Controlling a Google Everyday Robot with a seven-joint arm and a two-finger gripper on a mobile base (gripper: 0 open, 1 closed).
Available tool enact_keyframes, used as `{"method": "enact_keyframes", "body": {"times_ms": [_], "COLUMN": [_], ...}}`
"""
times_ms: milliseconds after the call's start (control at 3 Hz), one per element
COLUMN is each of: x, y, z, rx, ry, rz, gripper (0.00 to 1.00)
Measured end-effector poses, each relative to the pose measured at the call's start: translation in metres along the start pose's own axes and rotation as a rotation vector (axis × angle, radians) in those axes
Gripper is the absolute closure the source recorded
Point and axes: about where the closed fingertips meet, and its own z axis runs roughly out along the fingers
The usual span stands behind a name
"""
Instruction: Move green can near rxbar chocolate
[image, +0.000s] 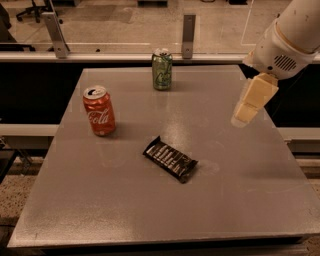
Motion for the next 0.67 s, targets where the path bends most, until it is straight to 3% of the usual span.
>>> {"method": "enact_keyframes", "body": {"times_ms": [667], "x": [-0.040], "y": [-0.063], "z": [0.049], "rx": [0.028], "ry": [-0.118], "rz": [0.096], "gripper": [0.00]}}
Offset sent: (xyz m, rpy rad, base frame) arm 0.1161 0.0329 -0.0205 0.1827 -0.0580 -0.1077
